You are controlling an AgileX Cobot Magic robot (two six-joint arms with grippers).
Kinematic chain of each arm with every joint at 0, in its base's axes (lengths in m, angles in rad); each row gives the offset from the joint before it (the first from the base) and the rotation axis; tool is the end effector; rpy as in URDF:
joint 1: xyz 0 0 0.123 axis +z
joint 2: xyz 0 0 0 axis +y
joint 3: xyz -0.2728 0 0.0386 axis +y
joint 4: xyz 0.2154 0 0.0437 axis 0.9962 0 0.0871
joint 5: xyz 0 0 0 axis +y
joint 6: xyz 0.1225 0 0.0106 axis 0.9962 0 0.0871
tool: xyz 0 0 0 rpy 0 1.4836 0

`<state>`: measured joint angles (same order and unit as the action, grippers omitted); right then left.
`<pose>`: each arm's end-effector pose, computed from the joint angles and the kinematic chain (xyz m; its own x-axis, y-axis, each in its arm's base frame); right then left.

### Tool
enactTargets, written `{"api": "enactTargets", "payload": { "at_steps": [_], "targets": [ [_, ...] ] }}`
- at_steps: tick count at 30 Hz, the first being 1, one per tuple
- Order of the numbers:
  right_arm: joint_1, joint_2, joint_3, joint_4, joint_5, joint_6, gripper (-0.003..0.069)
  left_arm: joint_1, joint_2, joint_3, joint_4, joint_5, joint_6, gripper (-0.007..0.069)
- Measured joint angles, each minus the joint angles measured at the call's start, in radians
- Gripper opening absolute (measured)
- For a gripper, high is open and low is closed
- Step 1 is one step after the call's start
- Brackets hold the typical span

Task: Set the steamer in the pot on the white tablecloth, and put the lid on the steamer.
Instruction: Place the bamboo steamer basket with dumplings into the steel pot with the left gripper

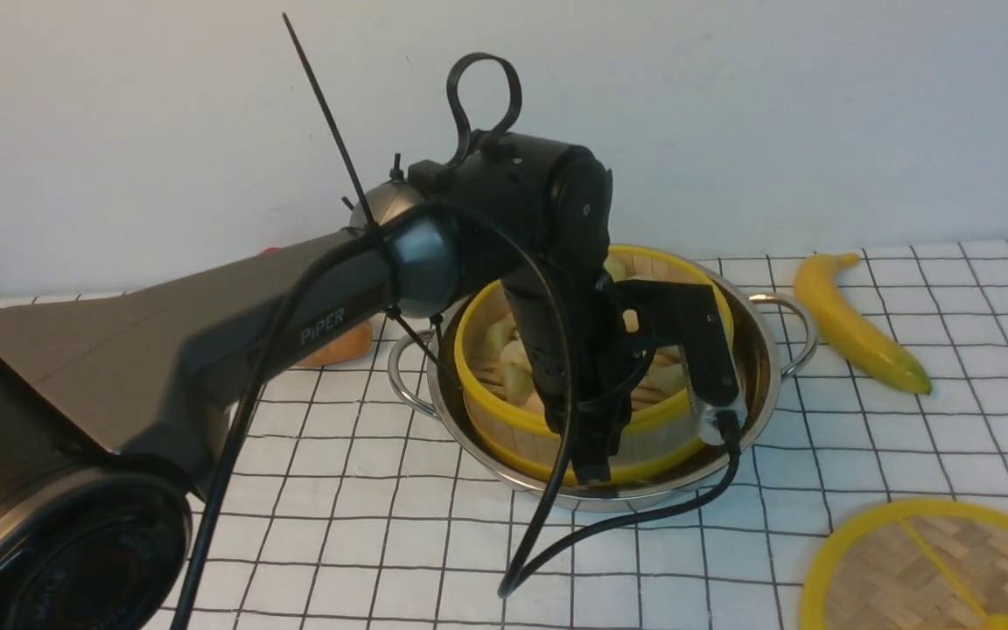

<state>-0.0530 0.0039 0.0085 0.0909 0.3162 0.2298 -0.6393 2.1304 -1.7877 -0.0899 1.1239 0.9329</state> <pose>0.0627 0.0002 0.1743 -0.2178 0.3228 -0.9210 0.0982 0.9462 0.3084 0.3299 -0.2577 0.1822 -0.0200 0.9831 -0.1821 0.9943 0.0387 0.0997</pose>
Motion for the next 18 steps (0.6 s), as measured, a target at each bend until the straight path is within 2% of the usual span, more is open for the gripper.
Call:
{"api": "enactTargets", "payload": {
  "at_steps": [15,18],
  "targets": [
    [0.000,0.000,0.000,0.000,0.000,0.000,0.0240,-0.004,0.052,-0.002,-0.050,-0.007,-0.006,0.0046],
    [0.000,0.000,0.000,0.000,0.000,0.000,0.0240,-0.004,0.052,-0.003,-0.052,0.001,-0.006,0.0069]
  ]
}}
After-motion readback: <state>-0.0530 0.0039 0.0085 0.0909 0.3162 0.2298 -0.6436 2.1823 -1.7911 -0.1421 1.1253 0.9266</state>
